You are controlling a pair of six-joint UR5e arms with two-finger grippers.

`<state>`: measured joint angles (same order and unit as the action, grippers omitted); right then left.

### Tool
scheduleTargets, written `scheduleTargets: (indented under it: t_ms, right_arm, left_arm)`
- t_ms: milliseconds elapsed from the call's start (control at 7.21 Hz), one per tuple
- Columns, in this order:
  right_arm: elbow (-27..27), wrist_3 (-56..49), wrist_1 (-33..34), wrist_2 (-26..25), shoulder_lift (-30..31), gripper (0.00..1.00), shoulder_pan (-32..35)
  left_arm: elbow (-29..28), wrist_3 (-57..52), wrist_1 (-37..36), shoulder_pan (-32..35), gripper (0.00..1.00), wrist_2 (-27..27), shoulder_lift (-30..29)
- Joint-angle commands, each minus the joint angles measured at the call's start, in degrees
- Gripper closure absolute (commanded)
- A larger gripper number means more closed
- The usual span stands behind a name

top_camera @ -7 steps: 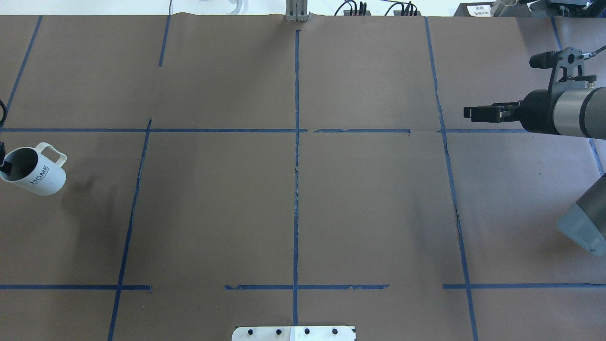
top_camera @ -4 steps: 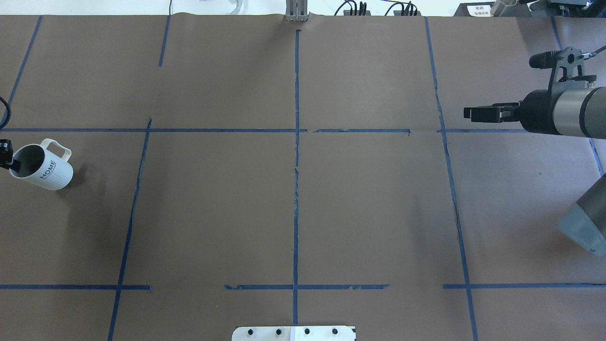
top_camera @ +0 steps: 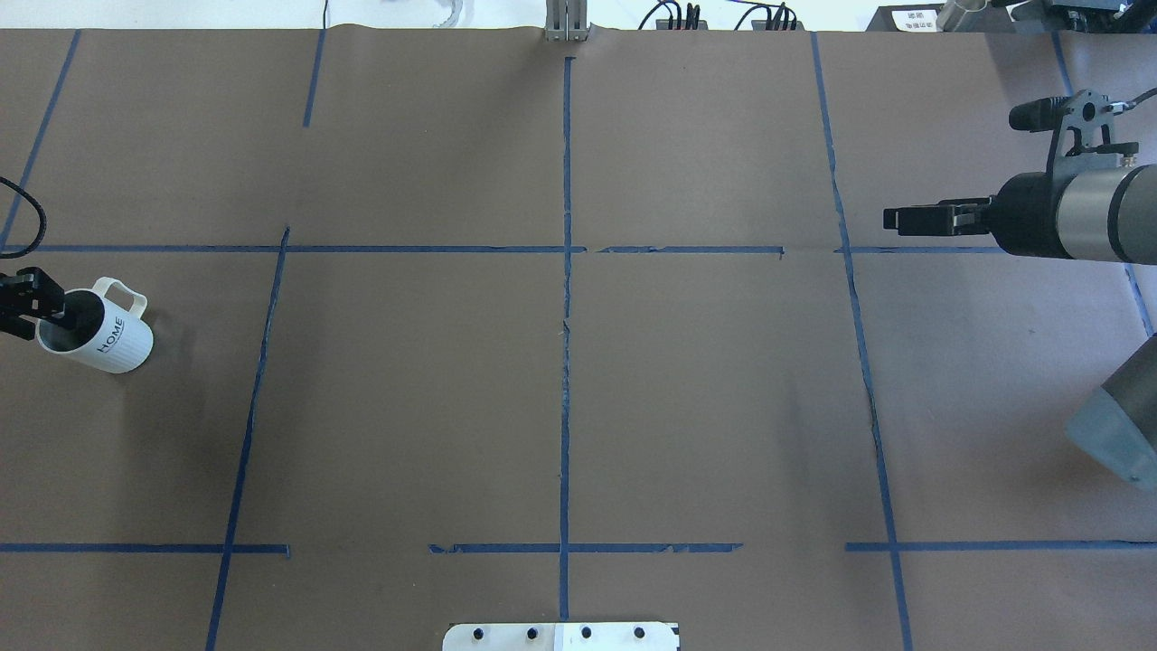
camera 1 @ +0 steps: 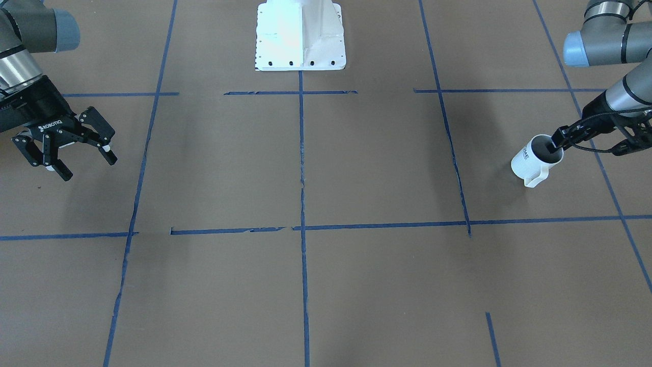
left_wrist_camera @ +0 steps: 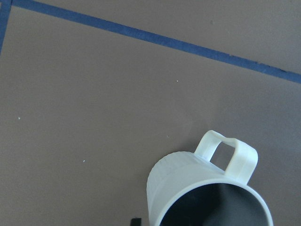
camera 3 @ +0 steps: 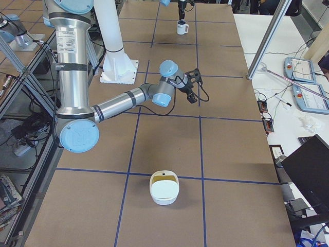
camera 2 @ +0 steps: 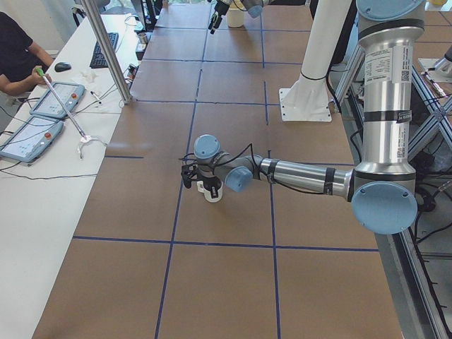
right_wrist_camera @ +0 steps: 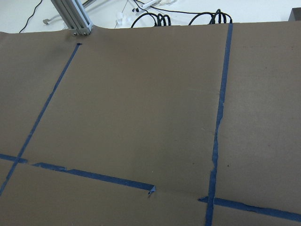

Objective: Left arm hands cup to right arm to dump lemon

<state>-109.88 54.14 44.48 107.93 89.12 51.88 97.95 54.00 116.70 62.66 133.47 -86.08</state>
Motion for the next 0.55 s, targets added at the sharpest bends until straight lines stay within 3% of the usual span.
scheduleTargets:
  t_ms: [0, 139, 416]
  right_arm:
    - [-0.16, 0.09, 0.17, 0.61, 0.08, 0.00, 0.49]
    - [-0.60, -0.08, 2.78, 4.44, 0.00, 0.00, 3.89]
    - [-2.01, -4.18, 10.95, 18.91, 0.61, 0.00, 15.56]
  left_arm:
    - [3.63, 0.40, -0.33, 0.35, 0.00, -0.14, 0.30]
    - [6.78, 0.14, -0.68, 1.92, 0.00, -0.14, 0.74]
    - [8.22, -6.65, -0.86, 8.16, 0.00, 0.12, 0.65]
